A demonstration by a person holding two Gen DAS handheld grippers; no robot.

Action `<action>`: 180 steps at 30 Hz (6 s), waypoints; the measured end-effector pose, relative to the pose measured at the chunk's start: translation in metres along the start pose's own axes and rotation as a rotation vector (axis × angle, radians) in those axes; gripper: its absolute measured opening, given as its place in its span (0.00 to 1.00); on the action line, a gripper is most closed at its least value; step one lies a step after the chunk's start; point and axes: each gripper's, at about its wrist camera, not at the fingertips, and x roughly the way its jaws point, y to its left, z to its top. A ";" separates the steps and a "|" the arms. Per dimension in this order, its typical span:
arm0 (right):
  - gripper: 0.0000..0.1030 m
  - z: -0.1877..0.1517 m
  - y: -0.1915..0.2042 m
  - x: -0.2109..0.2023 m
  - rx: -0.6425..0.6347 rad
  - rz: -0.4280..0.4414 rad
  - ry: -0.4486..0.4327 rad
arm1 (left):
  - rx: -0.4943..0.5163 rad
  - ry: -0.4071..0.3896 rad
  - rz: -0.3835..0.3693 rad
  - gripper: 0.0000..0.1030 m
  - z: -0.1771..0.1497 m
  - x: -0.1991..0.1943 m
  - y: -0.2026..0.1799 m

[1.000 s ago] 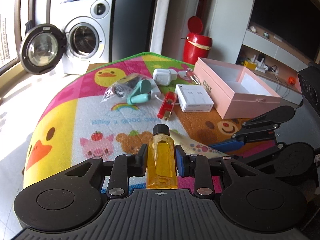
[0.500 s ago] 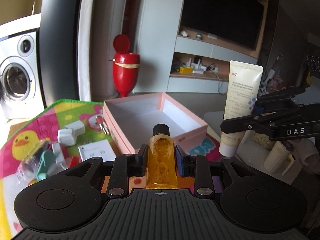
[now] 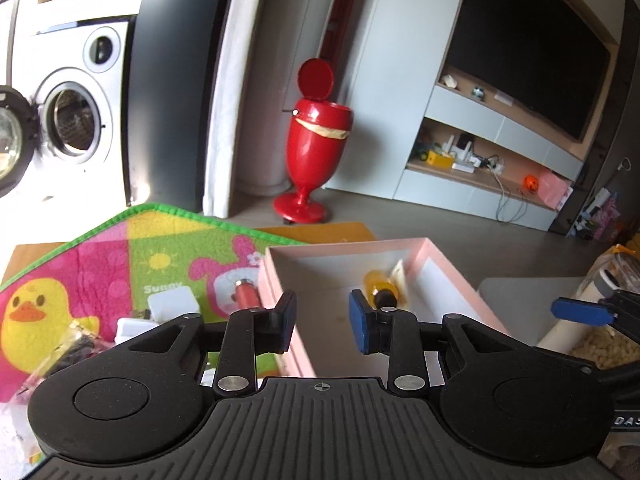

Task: Organize rigid objects

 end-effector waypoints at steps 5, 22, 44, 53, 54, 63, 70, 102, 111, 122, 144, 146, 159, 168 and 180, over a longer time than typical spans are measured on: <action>0.73 -0.029 0.020 -0.005 -0.021 0.062 0.023 | -0.126 0.067 0.050 0.30 -0.021 0.020 0.049; 0.82 -0.036 0.126 0.023 -0.100 0.318 0.137 | -0.174 0.193 -0.201 0.28 -0.083 -0.015 0.072; 0.68 -0.056 0.147 0.028 -0.135 0.281 0.183 | 0.086 0.088 0.174 0.29 -0.088 -0.020 0.064; 0.81 -0.043 0.146 0.042 -0.094 0.273 0.153 | 0.101 0.099 0.174 0.30 -0.094 -0.023 0.063; 0.81 -0.041 0.148 0.048 -0.097 0.273 0.160 | 0.117 0.091 0.176 0.30 -0.095 -0.024 0.062; 0.67 -0.038 0.137 0.037 -0.096 0.307 0.199 | 0.202 0.078 0.123 0.26 -0.115 -0.053 0.051; 0.67 -0.044 0.094 -0.040 -0.120 0.292 0.130 | 0.323 0.080 -0.007 0.26 -0.142 -0.119 0.000; 0.67 0.041 -0.013 0.025 0.202 0.050 0.015 | -0.018 0.027 0.012 0.26 -0.108 -0.100 0.007; 0.68 0.016 0.004 0.092 0.227 -0.008 0.155 | -0.087 0.019 0.112 0.26 -0.135 -0.125 0.043; 0.77 0.053 0.036 0.050 0.162 0.086 0.116 | -0.224 -0.037 0.221 0.26 -0.138 -0.126 0.081; 0.04 0.137 0.162 0.291 -0.254 -0.165 0.526 | -0.357 -0.223 0.036 0.26 -0.140 -0.114 0.130; 0.04 0.131 0.168 0.307 -0.321 -0.215 0.565 | -0.370 -0.227 0.025 0.26 -0.140 -0.115 0.133; 0.04 0.092 0.202 0.214 -0.425 0.086 0.687 | -0.370 -0.186 -0.009 0.26 -0.142 -0.111 0.131; 0.09 0.094 0.197 0.229 -0.476 -0.083 0.540 | -0.359 -0.152 0.039 0.26 -0.138 -0.109 0.121; 0.06 0.061 0.171 0.141 -0.260 0.289 0.655 | -0.189 0.010 0.001 0.26 -0.133 -0.096 0.079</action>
